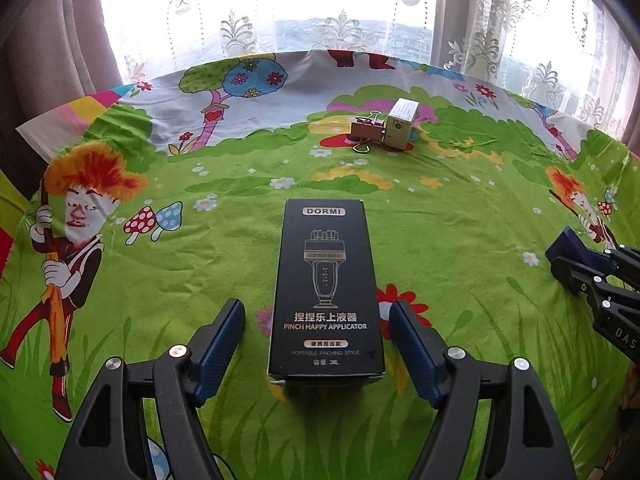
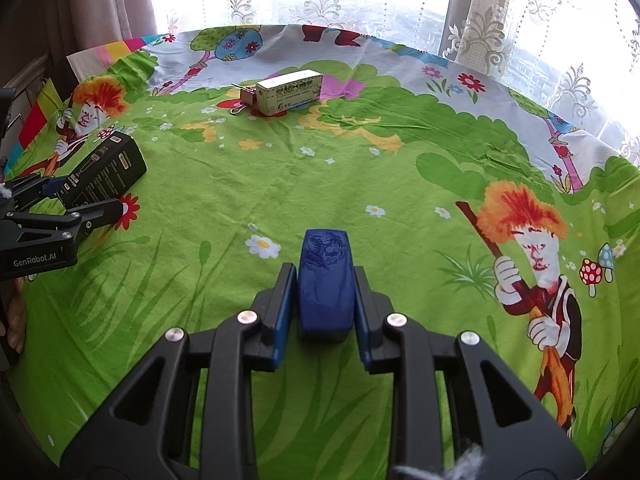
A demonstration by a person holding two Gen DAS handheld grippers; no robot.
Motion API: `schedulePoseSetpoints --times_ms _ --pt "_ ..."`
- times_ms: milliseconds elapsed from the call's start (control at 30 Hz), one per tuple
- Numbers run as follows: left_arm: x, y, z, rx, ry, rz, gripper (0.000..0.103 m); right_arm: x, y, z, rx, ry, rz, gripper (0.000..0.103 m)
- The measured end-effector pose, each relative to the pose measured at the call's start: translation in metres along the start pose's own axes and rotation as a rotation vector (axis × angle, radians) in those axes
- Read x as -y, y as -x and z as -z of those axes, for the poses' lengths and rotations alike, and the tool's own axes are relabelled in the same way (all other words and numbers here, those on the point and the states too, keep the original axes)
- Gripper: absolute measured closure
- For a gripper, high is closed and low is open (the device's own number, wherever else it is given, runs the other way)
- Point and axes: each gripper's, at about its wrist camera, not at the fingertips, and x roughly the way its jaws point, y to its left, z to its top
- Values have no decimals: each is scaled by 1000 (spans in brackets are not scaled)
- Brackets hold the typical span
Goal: Organize rigid objects
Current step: 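Grasp the blue item with the right gripper while the left grasps the black DORMI box, then lift both held items and carry them toward the storage box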
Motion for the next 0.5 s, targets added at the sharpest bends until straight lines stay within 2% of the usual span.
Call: schedulePoseSetpoints --times_ms 333,400,433,467,500 --pt "-3 -1 0 -3 19 11 28 1 0 0 1 -6 -10 72" --pt "-4 1 0 8 20 14 42 2 0 0 1 -11 -15 72" --pt "-4 2 0 15 22 12 58 1 0 0 1 -13 -14 72" --pt "-4 3 0 21 21 10 63 1 0 0 2 -13 -14 72" --pt "-4 4 1 22 22 9 63 1 0 1 4 -15 -17 73"
